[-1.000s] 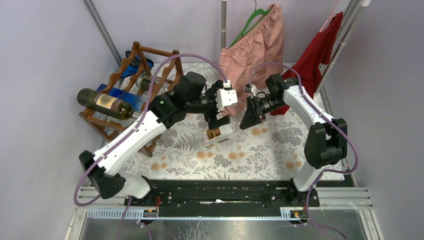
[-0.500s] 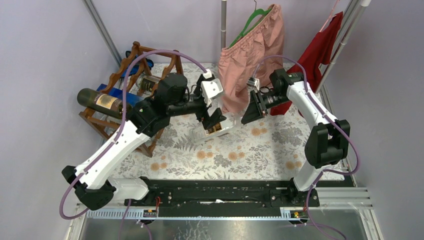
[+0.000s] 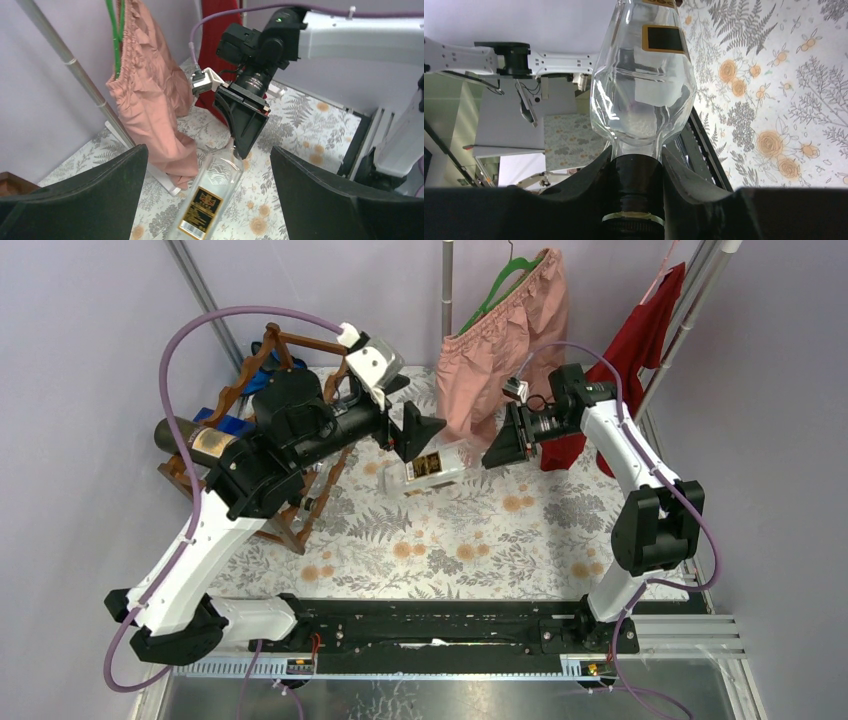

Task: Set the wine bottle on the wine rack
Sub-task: Pick up the wine bottle from the center of the board, then place the wine bottle in the wine rack.

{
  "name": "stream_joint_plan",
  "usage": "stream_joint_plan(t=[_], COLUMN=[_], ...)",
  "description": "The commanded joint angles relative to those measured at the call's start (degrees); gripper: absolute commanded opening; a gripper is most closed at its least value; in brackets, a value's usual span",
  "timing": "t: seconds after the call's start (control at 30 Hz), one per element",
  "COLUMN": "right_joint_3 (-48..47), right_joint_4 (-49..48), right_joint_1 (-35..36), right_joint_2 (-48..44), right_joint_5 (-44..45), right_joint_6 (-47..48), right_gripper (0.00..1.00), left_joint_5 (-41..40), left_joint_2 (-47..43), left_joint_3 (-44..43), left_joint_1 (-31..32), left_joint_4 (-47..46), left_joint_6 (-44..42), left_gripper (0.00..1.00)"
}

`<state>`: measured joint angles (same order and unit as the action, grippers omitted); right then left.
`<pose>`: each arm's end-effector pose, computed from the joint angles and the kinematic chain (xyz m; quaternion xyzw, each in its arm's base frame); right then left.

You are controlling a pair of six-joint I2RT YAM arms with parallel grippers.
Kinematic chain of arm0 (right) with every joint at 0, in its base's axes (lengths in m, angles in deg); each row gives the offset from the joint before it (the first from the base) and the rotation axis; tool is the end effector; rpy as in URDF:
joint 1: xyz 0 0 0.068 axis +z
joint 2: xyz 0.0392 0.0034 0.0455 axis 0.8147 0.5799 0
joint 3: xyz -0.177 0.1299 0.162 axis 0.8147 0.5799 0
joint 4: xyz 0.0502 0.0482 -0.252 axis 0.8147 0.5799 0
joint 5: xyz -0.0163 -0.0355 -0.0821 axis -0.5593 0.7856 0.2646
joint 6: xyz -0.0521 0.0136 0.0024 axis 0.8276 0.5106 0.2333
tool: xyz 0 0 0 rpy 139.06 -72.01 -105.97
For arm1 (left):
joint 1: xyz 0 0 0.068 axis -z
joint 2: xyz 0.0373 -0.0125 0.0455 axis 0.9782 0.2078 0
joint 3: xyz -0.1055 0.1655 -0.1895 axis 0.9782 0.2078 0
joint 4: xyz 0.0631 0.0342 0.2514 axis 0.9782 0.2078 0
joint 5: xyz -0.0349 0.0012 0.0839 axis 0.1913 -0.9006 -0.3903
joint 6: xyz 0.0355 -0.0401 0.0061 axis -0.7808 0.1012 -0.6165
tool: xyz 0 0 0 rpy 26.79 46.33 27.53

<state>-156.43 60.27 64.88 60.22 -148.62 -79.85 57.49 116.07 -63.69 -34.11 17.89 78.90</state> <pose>0.3269 0.0941 0.3128 -0.2199 0.7690 0.5873 0.1239 0.1588 -0.1610 0.5253 0.3499 0.6368 -0.2866 0.6245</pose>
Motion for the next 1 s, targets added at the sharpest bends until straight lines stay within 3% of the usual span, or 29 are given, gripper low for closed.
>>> stream_joint_plan(t=[0.0,0.13,0.3,0.43,0.53,0.97], right_joint_3=[-5.8,-10.2,-10.1,-3.6,3.9,-5.1], right_joint_4=[-11.6,-14.5,-26.5,-48.7,-78.3,-74.3], right_joint_1=[-0.6,-0.6,-0.3,0.6,1.4,8.5], right_joint_2=[-3.8,-2.4,-3.7,-6.7,-8.2,-4.6], right_joint_5=[-11.6,-11.9,-10.3,-8.8,-7.3,-0.5], right_joint_6=[-14.1,-19.3,-32.5,-52.4,-75.6,-73.9], right_gripper=[0.0,0.0,0.0,0.0,0.0,0.0], left_joint_5=[-6.9,-9.3,-12.6,-14.4,-17.7,-20.1], left_joint_2=[-0.4,-0.7,-0.7,0.1,0.6,0.0], left_joint_3=[-3.2,-5.1,-7.0,-9.2,-11.1,-13.3], left_joint_1=[0.3,0.2,0.2,0.2,0.3,0.3], left_joint_4=[-3.2,-3.3,-3.8,-3.3,-2.2,-2.2], left_joint_6=[9.1,10.6,11.6,11.7,12.4,10.9], left_gripper=[0.98,0.98,0.98,0.98,0.99,0.99])
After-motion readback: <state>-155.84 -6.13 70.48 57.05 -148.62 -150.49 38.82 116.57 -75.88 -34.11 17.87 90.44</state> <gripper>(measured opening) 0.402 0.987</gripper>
